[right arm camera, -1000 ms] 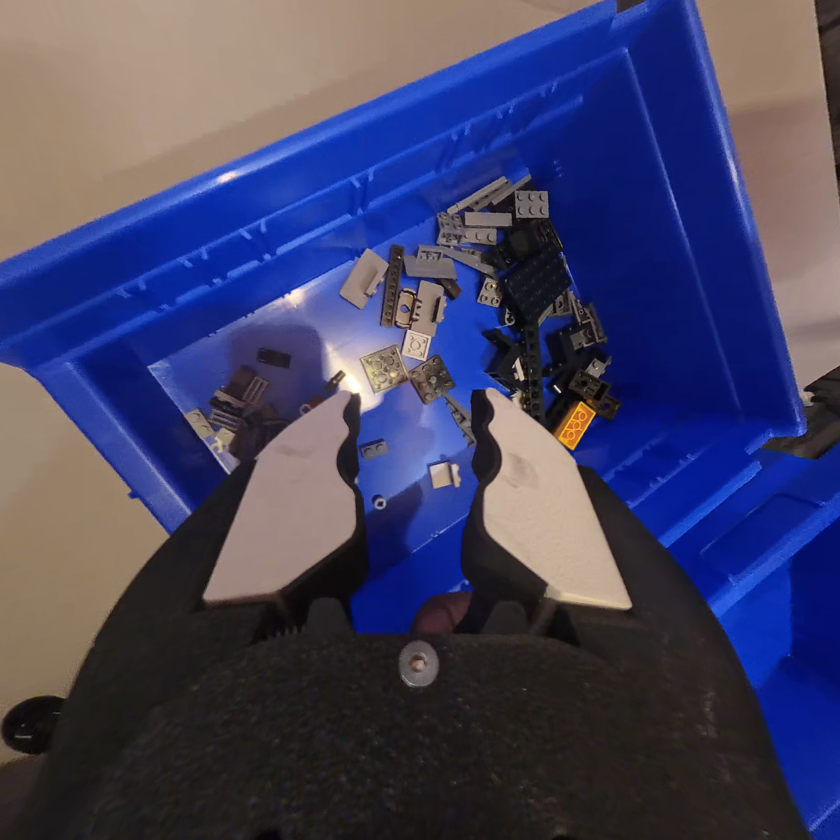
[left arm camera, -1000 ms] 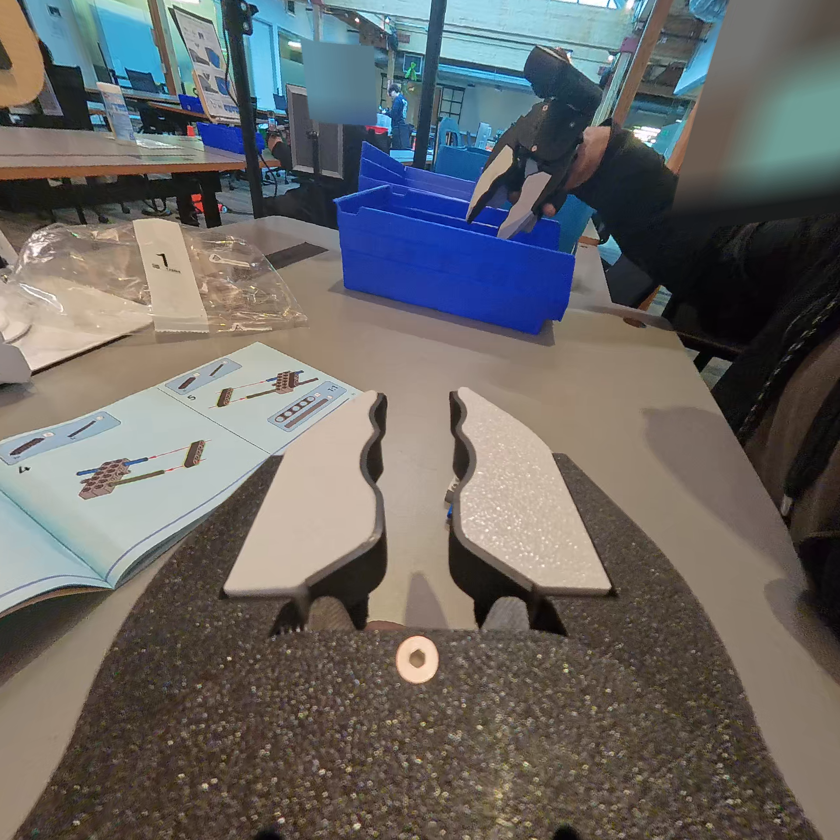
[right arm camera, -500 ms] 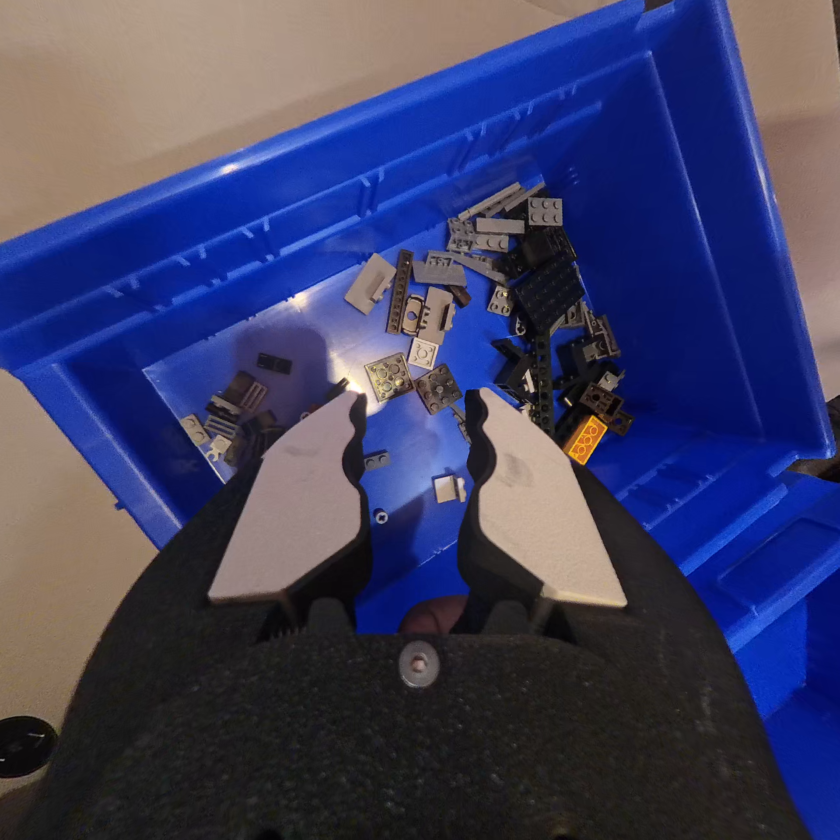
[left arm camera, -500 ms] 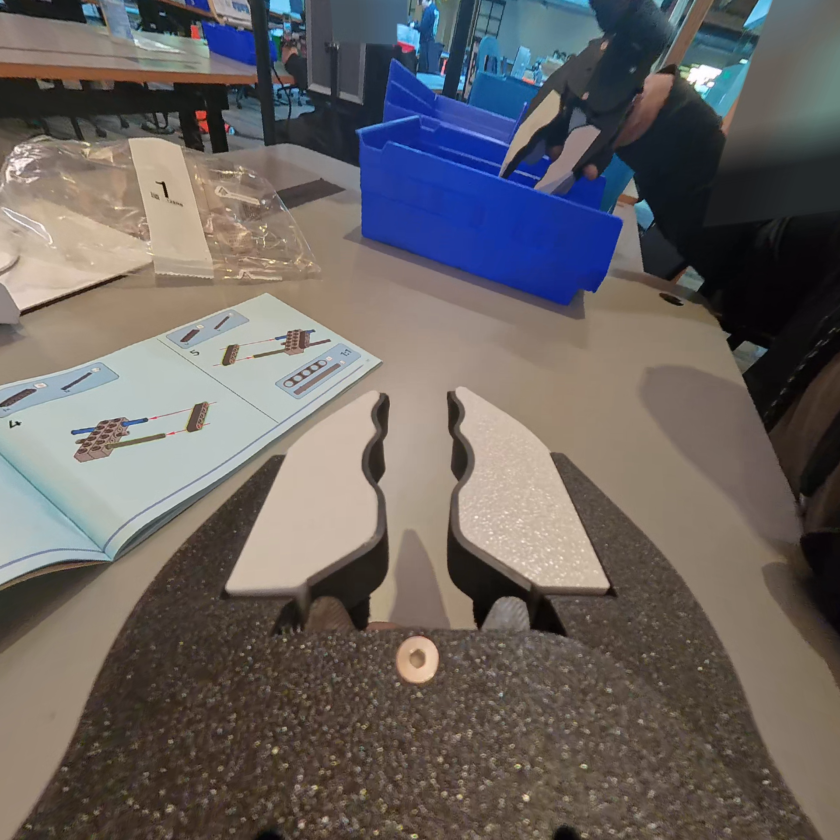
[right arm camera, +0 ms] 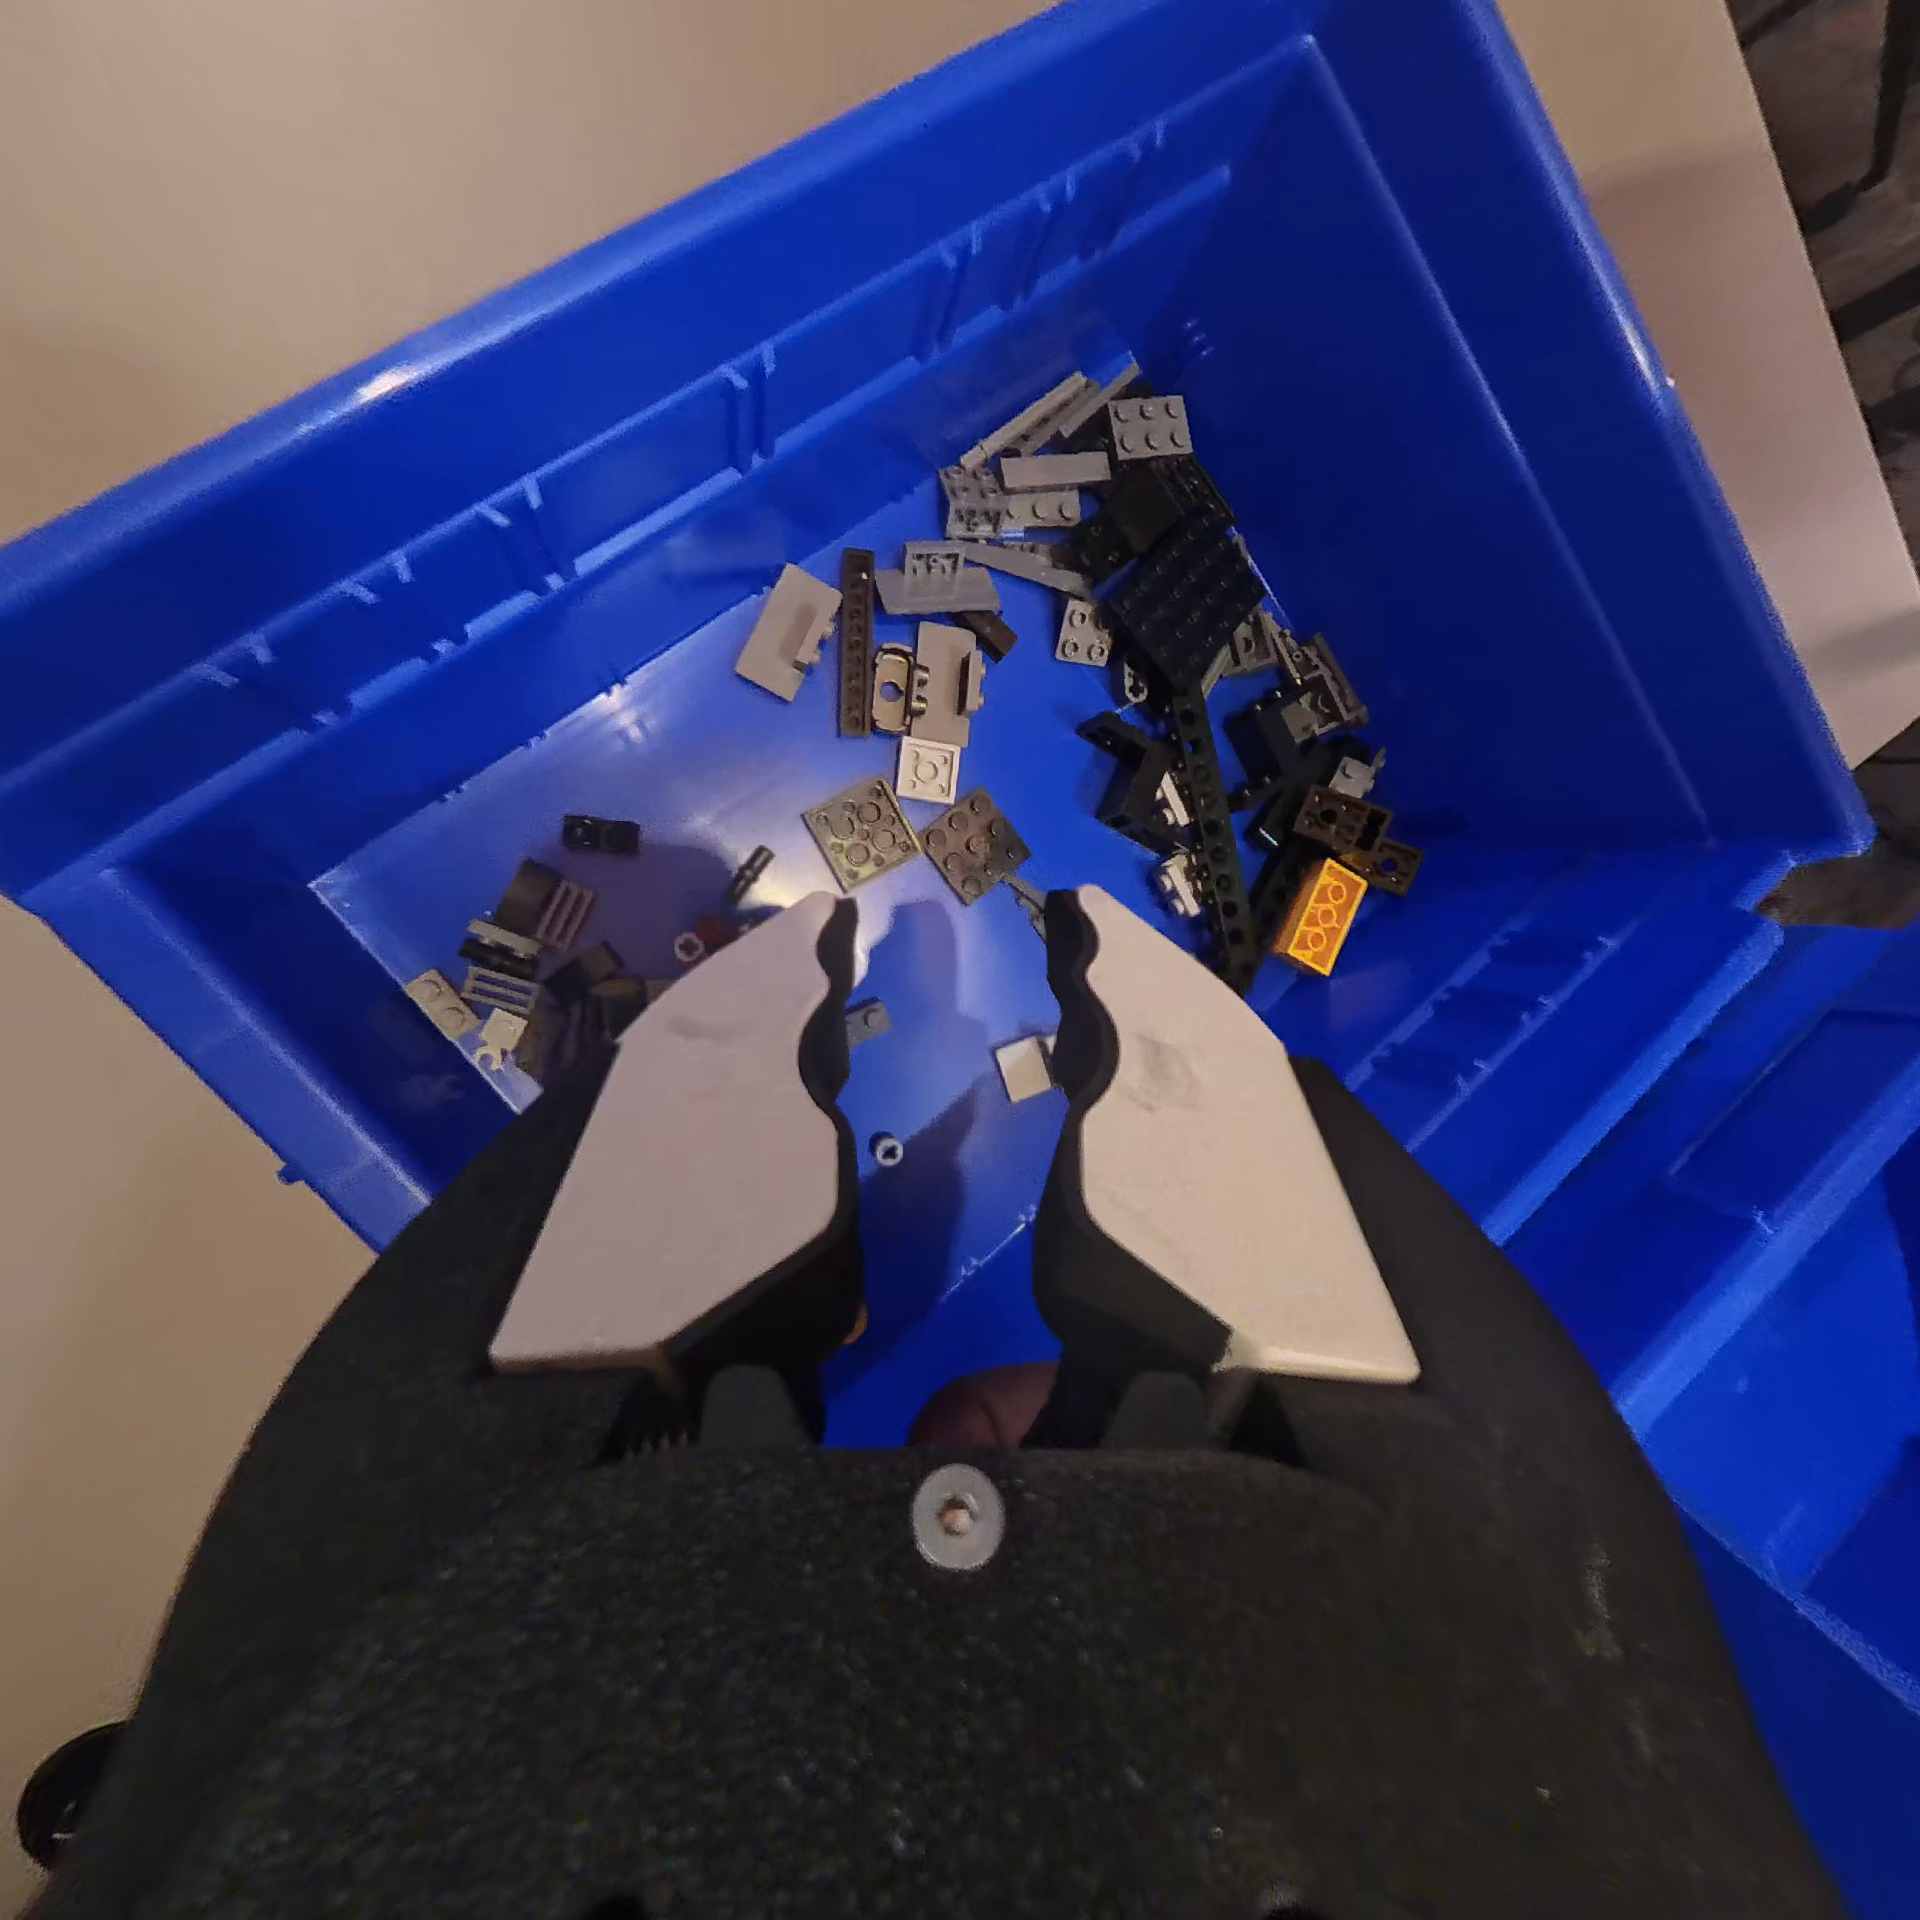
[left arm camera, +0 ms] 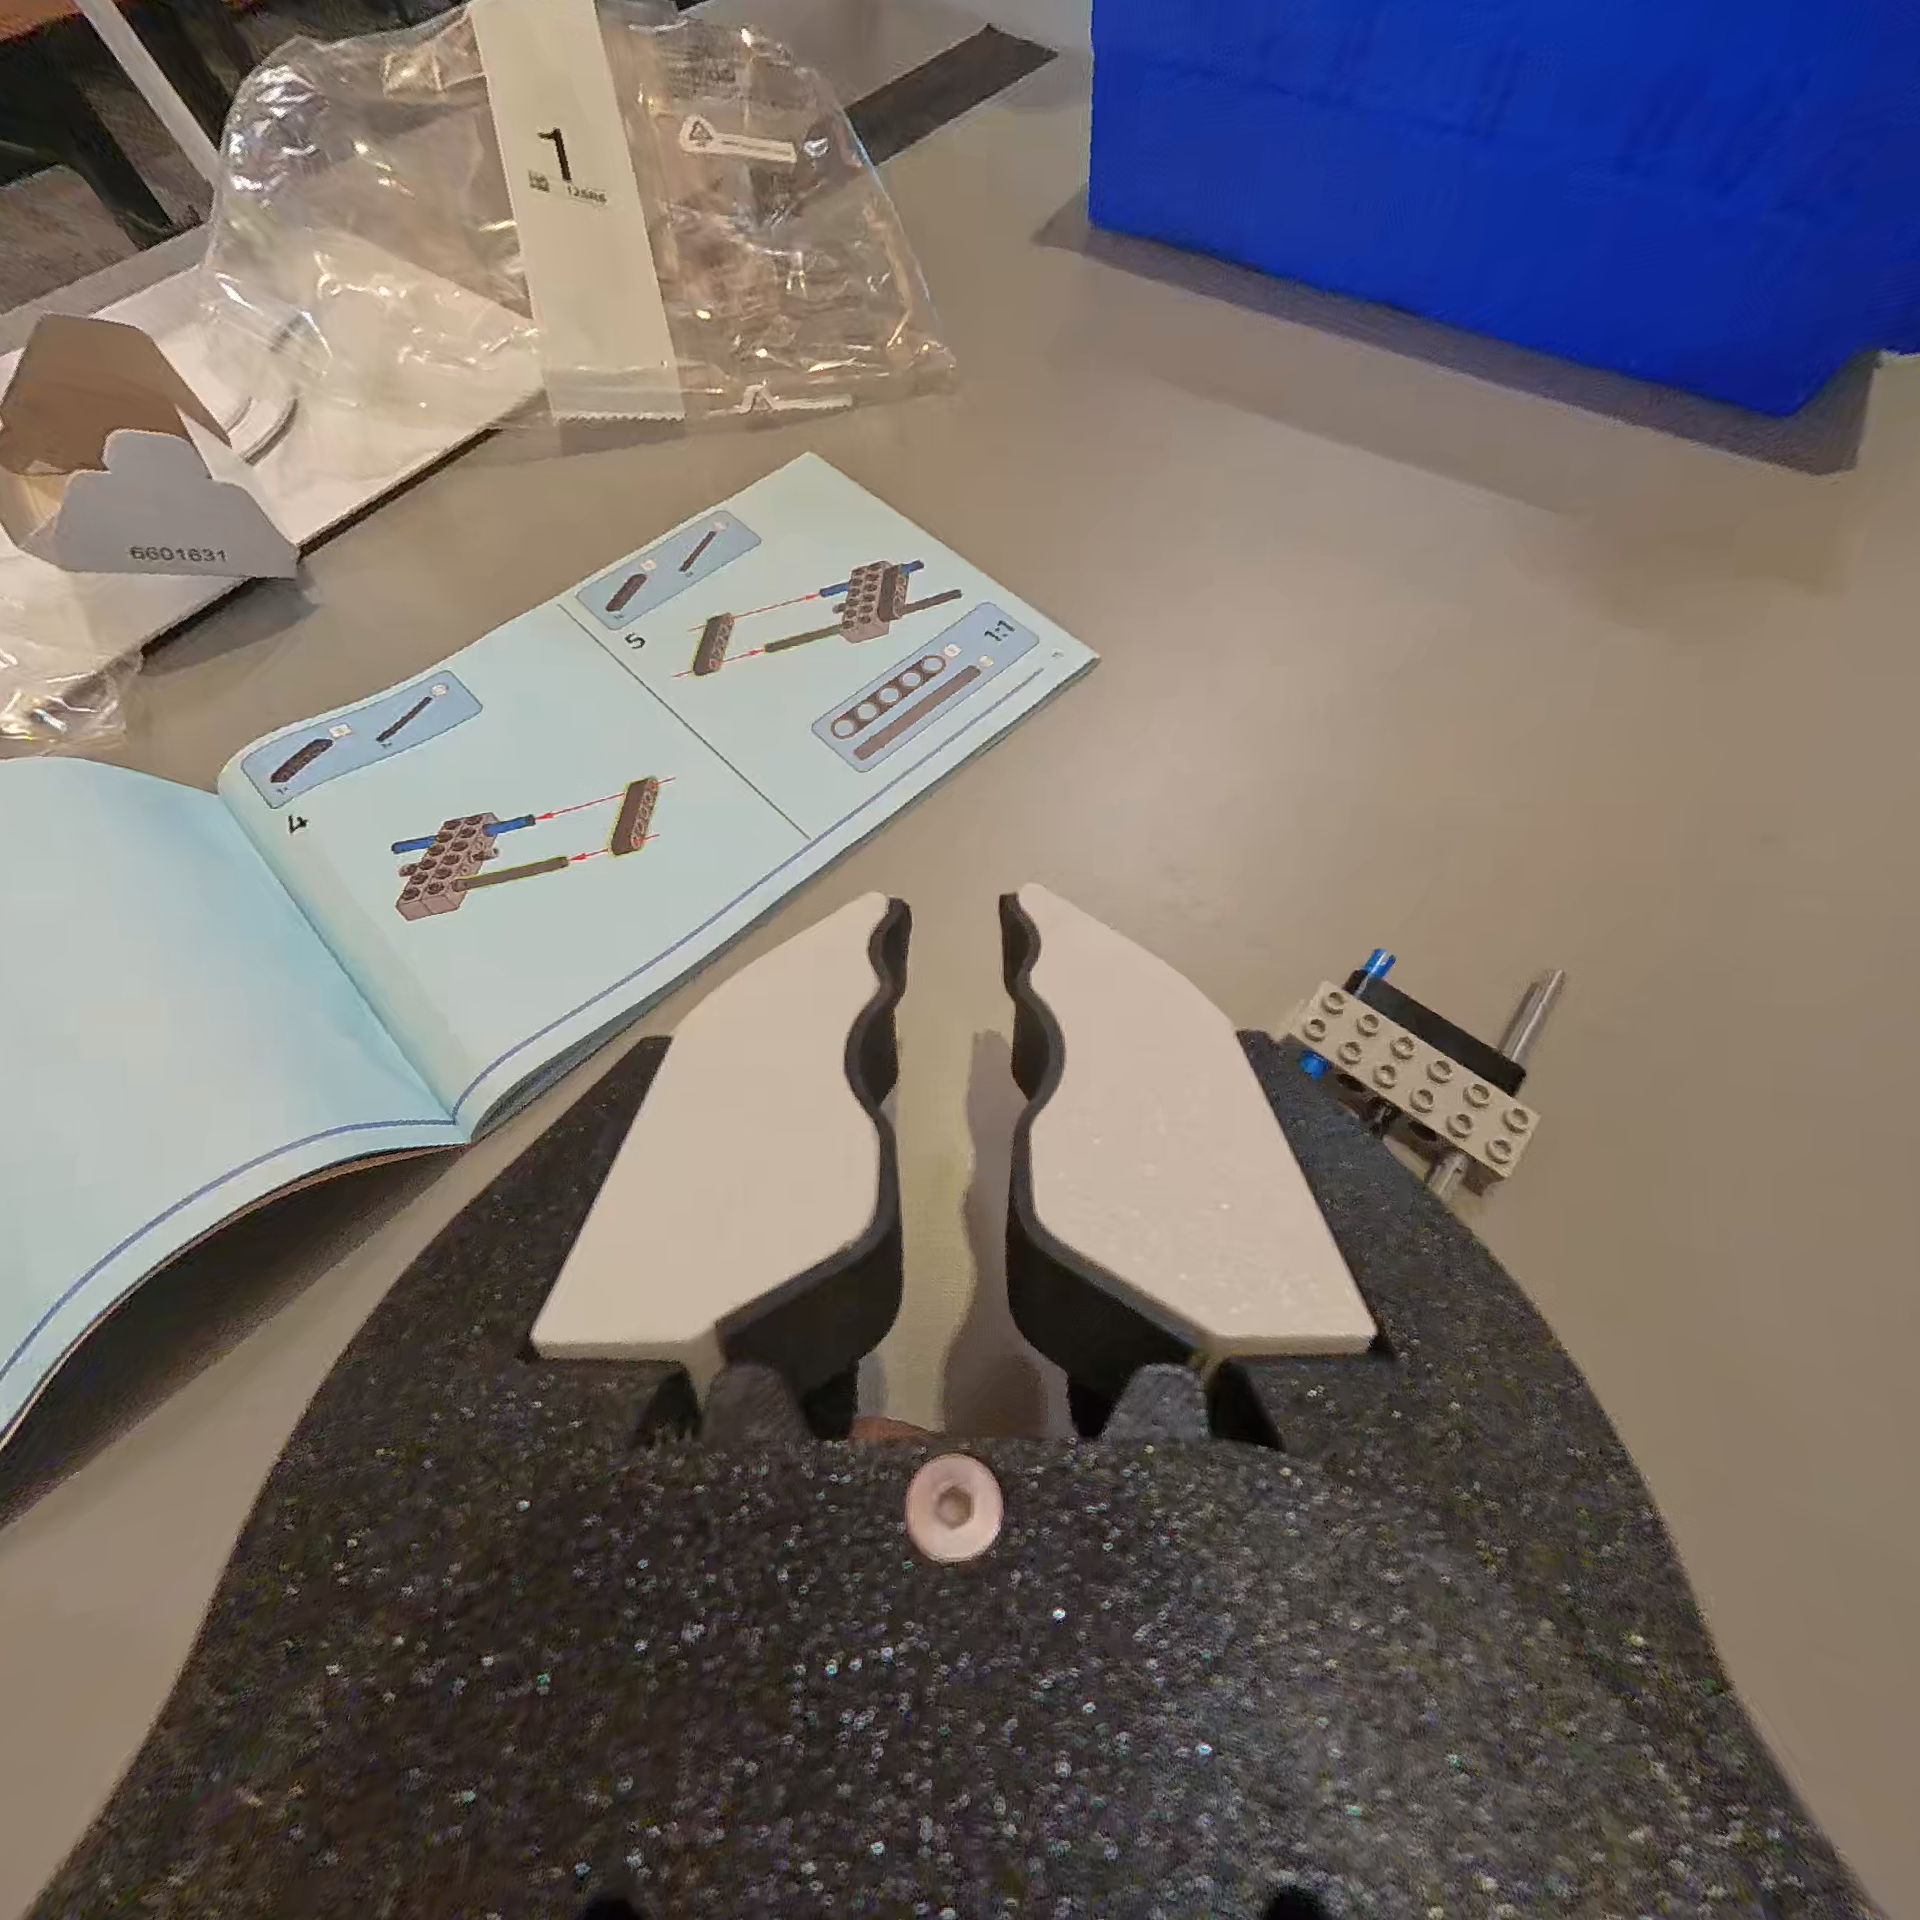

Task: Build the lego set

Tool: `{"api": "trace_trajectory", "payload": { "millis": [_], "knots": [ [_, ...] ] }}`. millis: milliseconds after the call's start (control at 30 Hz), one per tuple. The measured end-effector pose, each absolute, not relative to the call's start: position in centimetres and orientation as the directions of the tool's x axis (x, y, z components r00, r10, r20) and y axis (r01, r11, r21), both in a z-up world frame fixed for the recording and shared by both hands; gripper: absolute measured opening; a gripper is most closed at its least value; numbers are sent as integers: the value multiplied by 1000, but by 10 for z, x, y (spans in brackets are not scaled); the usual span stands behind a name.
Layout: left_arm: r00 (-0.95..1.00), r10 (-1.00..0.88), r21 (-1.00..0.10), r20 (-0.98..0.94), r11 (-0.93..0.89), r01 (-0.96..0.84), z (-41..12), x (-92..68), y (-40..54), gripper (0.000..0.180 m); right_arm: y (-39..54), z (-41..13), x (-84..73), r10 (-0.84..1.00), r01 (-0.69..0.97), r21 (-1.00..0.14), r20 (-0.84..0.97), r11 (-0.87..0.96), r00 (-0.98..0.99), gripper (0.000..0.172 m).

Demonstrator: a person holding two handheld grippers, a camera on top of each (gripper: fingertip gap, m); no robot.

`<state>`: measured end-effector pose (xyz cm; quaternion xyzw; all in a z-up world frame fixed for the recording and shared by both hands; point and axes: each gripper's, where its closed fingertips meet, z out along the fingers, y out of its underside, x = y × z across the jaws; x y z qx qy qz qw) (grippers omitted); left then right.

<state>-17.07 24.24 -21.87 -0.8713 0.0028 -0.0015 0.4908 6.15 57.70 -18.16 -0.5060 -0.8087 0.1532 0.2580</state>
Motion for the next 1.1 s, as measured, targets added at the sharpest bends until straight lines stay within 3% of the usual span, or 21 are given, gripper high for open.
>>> {"api": "trace_trajectory", "payload": {
  "millis": [1100],
  "knots": [
    [997, -78, -792, -23, -606, -66, -237, -159, 244, 18, 601, -175, 71, 927, 748, -552, 282, 368, -248, 36]
  ]
}}
